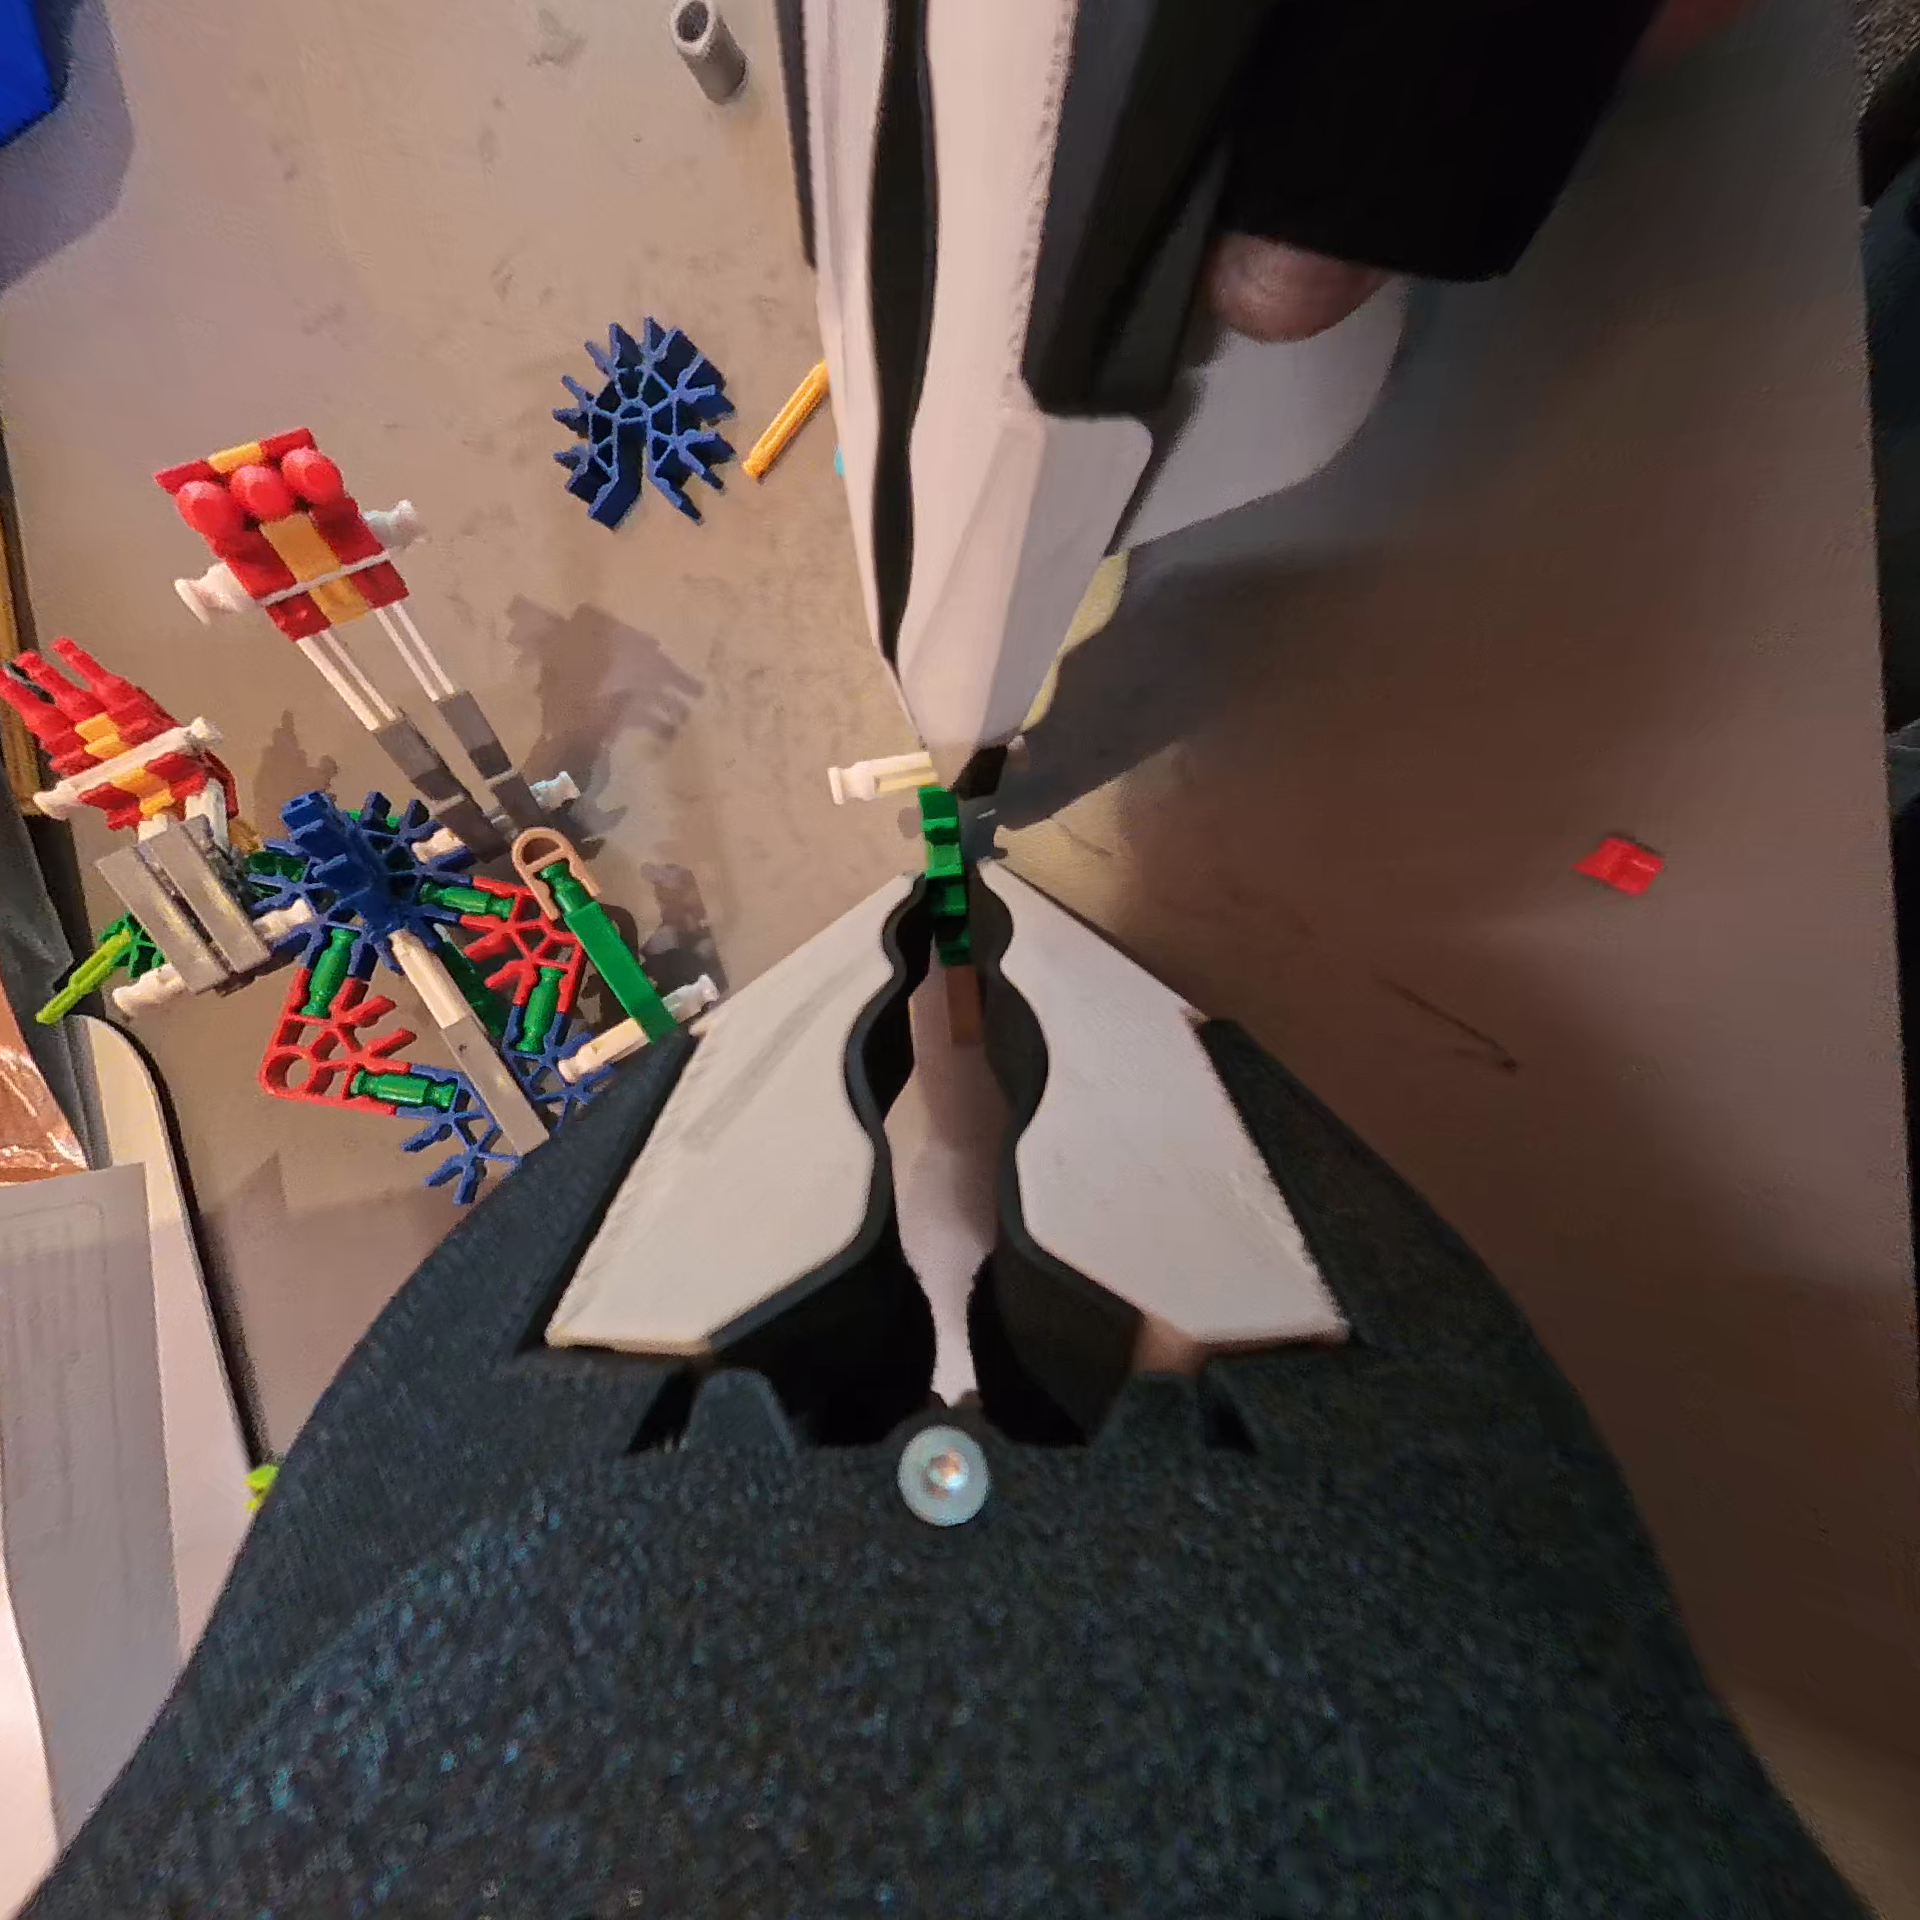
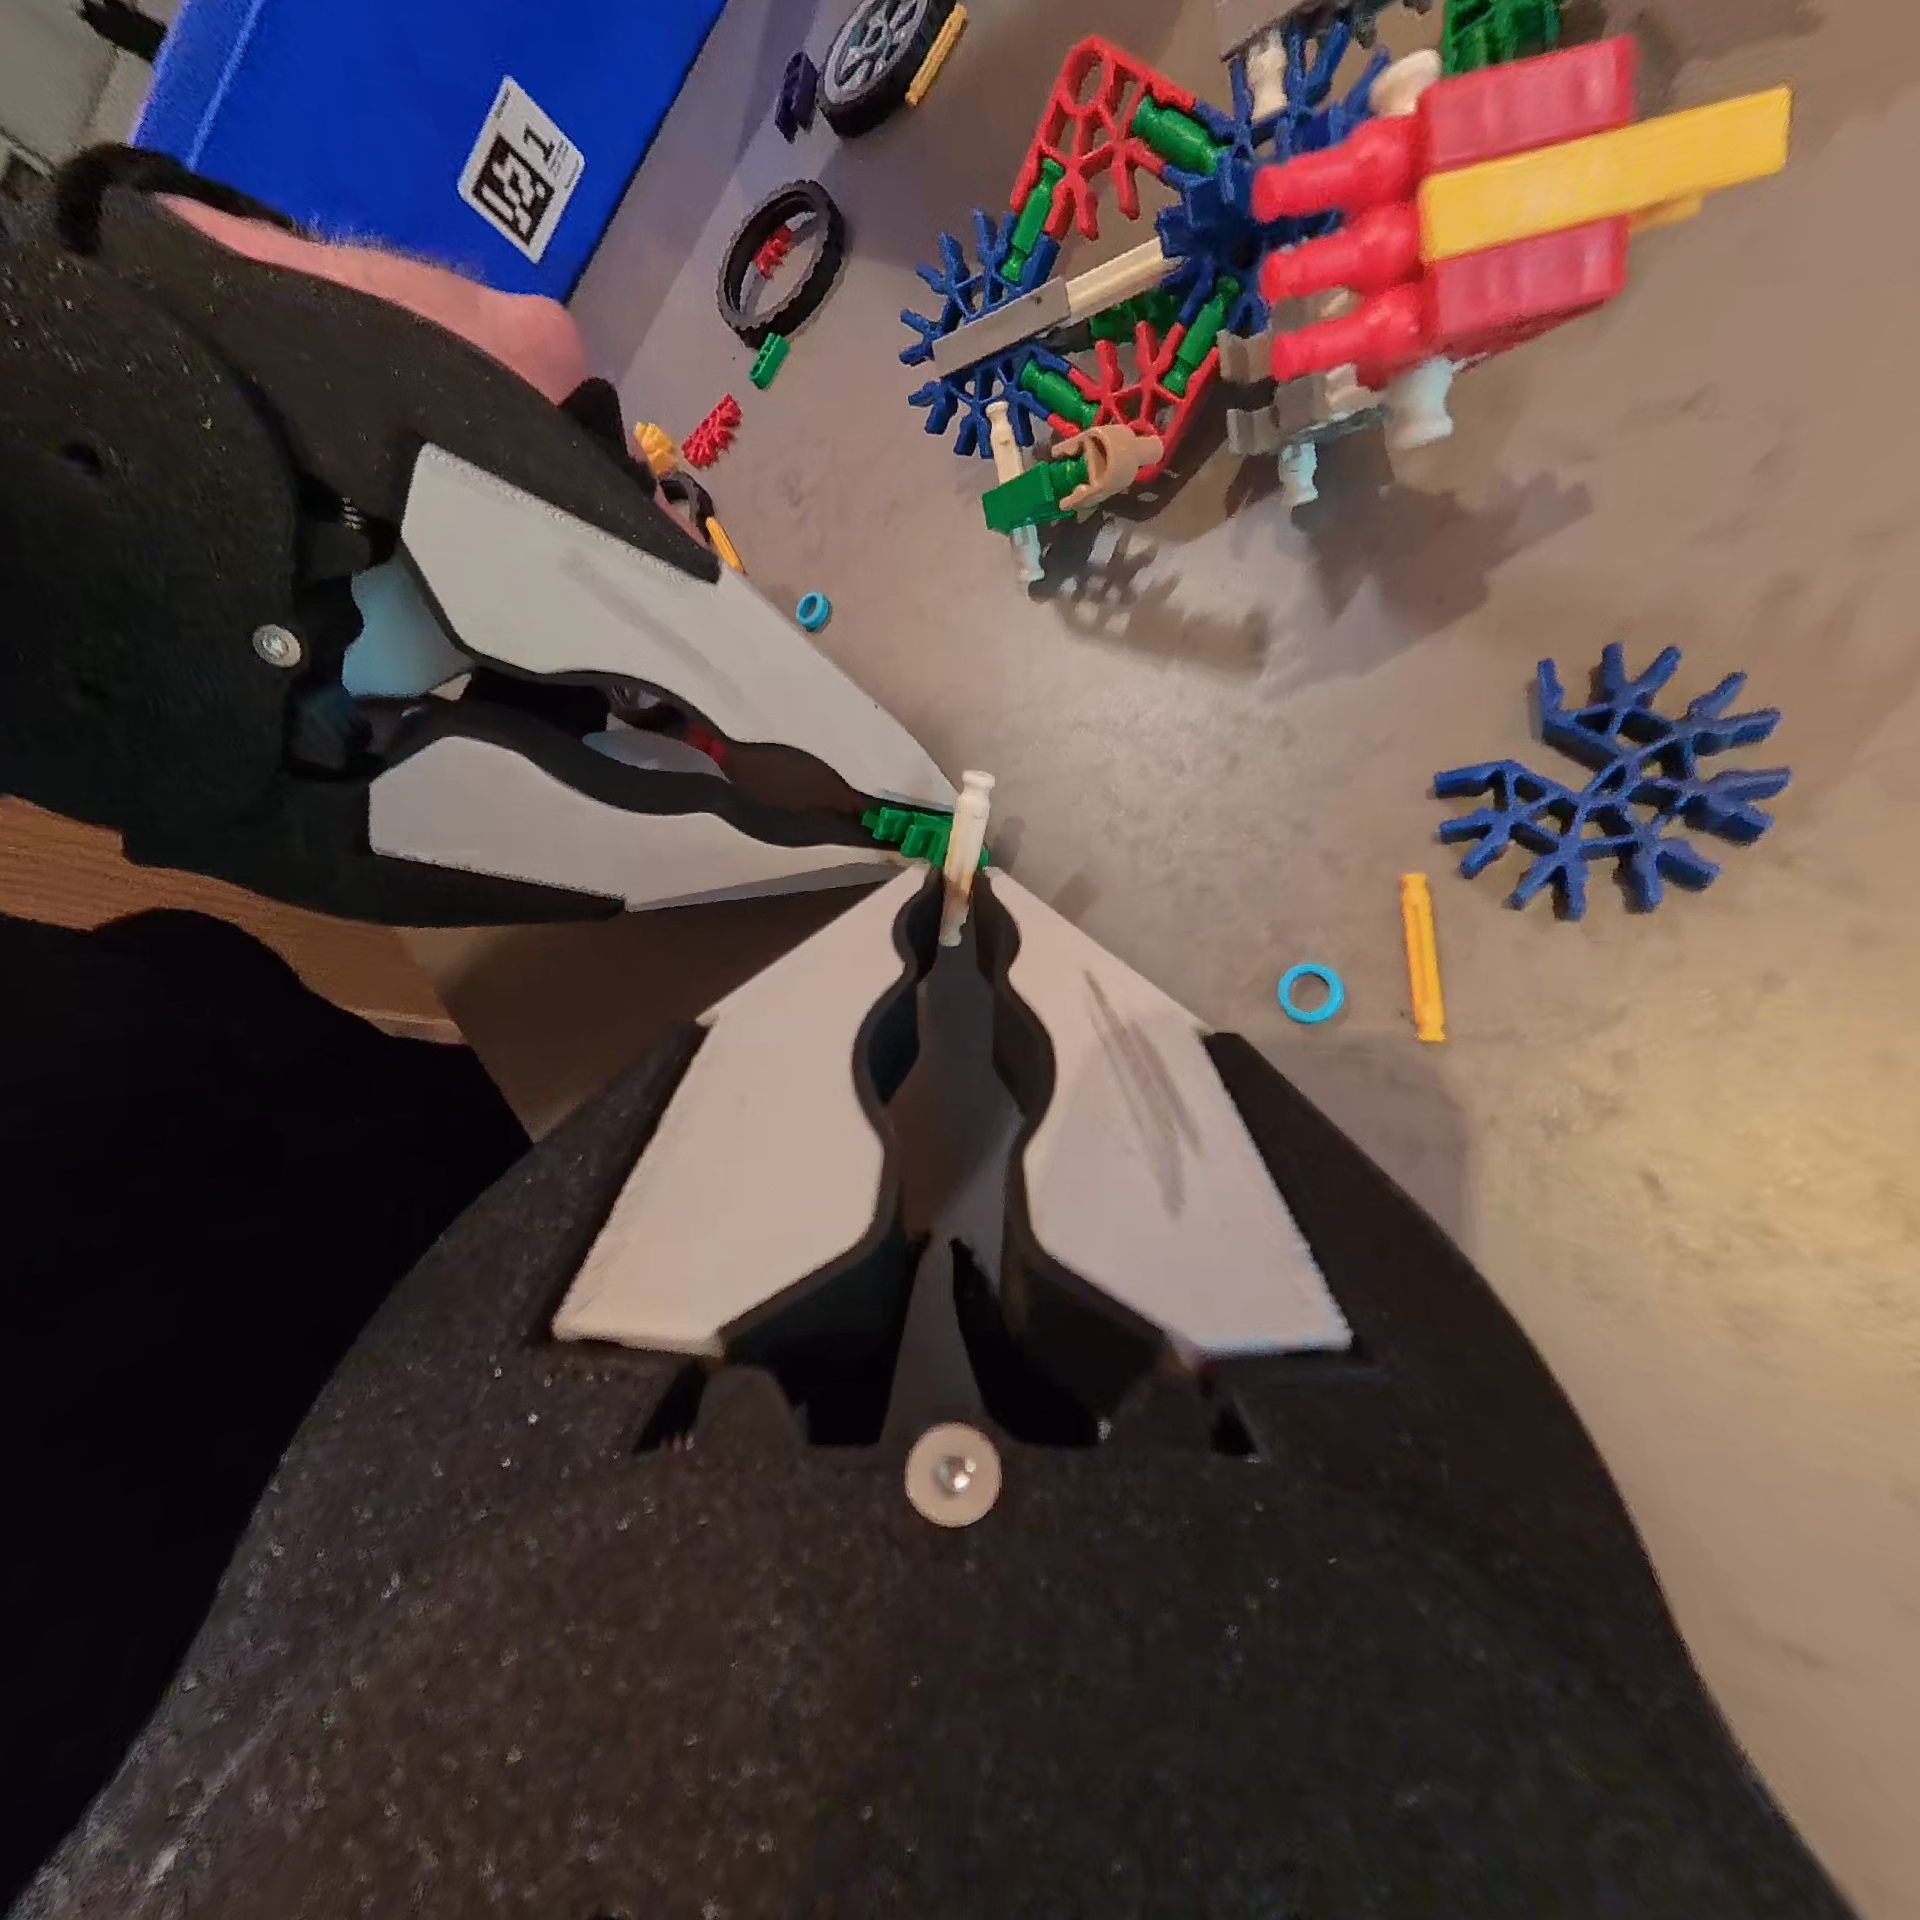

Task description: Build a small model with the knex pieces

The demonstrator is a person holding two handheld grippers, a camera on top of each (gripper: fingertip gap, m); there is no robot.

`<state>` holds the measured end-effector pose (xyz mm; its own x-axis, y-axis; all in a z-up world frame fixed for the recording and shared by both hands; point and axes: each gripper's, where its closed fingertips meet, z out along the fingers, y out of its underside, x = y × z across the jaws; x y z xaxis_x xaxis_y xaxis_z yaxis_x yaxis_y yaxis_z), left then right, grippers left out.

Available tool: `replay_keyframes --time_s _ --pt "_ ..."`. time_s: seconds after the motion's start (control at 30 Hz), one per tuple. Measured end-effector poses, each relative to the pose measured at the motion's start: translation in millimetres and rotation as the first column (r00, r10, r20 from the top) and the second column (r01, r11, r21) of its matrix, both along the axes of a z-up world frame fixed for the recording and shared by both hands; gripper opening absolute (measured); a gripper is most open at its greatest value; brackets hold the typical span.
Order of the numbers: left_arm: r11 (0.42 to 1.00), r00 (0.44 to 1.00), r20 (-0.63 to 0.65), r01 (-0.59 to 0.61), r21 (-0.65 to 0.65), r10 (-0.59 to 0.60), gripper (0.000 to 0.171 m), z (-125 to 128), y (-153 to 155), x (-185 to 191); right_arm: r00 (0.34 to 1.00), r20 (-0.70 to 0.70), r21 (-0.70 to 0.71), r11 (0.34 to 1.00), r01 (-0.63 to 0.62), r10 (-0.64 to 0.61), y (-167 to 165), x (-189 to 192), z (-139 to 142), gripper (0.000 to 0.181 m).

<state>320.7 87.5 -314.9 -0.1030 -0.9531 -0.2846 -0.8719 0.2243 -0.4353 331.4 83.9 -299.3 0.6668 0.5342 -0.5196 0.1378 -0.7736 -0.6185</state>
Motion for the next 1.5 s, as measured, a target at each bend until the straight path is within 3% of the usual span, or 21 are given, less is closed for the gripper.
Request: replay_keyframes --time_s 0.27,0.57,1.13,1.27,1.43,1.5 --pt "1.000 1.000 0.011 0.009 -0.026 -0.008 0.003 -0.1 -0.2 0.1 0.984 0.158 0.133 0.986 -0.101 0.080 0.3 0.1 -0.2 0.008" --pt "0.999 0.999 0.008 0.036 -0.036 -0.036 0.003 -0.1 0.1 0.7 0.925 0.342 0.266 0.926 -0.266 0.167 2.0 1.0 -0.1 0.010" --pt "0.995 0.997 0.003 0.072 -0.063 -0.072 0.004 -0.3 -0.2 0.9 0.767 0.621 0.483 0.692 -0.537 0.161 4.6 1.2 3.4 0.016" --pt "0.994 0.997 0.005 0.077 -0.075 -0.077 0.004 -0.3 -0.3 1.0 0.763 0.624 0.496 0.671 -0.551 0.166 4.5 1.1 4.0 0.016" --pt "0.993 0.996 0.008 0.085 -0.088 -0.084 0.004 -0.2 -0.7 1.7 0.744 0.647 0.541 0.589 -0.601 0.165 2.1 -2.3 8.0 0.015" --pt "0.992 0.996 0.007 0.092 -0.085 -0.092 0.004 -0.3 -1.1 2.3 0.744 0.643 0.531 0.596 -0.602 0.179 1.8 -4.4 3.9 0.015"
